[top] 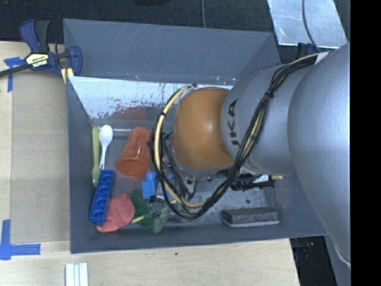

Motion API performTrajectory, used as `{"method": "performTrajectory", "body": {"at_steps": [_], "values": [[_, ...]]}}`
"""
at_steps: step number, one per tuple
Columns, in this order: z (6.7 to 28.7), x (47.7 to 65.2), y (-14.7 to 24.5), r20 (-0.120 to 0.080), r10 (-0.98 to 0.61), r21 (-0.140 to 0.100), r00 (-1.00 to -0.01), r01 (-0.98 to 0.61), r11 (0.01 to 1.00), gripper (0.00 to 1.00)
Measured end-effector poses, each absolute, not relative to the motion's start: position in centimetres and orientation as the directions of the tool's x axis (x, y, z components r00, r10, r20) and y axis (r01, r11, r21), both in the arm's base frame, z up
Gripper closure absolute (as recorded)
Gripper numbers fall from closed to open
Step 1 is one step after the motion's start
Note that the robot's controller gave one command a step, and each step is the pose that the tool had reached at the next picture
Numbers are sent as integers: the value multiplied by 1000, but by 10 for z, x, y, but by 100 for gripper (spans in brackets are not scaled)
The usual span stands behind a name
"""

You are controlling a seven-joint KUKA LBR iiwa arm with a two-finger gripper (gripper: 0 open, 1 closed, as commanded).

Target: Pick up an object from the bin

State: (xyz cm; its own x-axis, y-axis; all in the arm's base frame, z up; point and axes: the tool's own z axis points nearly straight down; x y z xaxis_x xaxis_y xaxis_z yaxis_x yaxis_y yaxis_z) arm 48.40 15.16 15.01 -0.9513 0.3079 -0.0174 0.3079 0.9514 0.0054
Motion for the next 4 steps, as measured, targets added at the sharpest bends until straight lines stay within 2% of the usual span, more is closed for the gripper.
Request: {"method": "performTrajectory", "body": {"at_steps": [3, 4], "values": [[177, 484, 151, -15, 306, 4, -952, 306, 952, 100], [193, 483, 150, -12, 305, 1, -952, 305, 952, 100]]}}
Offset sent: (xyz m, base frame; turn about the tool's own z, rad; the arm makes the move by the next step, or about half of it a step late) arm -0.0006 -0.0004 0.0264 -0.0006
